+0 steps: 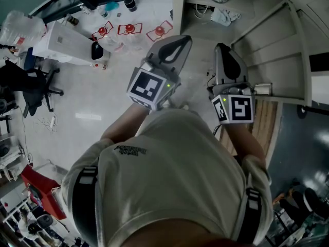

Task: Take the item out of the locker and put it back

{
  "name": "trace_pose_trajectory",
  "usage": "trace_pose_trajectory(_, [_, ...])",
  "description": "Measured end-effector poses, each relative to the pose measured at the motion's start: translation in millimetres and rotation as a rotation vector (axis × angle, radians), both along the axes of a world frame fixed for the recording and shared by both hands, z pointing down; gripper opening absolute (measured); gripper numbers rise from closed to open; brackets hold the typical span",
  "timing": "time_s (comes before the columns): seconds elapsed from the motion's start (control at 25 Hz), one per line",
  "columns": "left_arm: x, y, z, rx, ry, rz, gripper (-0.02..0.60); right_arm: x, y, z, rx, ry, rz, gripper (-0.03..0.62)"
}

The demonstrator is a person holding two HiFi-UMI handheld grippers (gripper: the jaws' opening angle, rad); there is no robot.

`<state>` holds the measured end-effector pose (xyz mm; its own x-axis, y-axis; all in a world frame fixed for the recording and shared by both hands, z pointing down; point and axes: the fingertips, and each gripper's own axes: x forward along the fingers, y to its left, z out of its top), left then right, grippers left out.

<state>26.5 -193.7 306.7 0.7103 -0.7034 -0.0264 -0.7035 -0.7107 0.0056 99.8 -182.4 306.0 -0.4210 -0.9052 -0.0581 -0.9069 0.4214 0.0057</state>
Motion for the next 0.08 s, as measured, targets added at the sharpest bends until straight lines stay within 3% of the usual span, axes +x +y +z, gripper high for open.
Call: trace_pose_trajectory(0.08, [-0.6, 1.2, -0.5, -0.004, -0.002, 0.000, 0.011, -1.4, 0.8, -0.8, 0.003, -0.002, -0.001, -0.002])
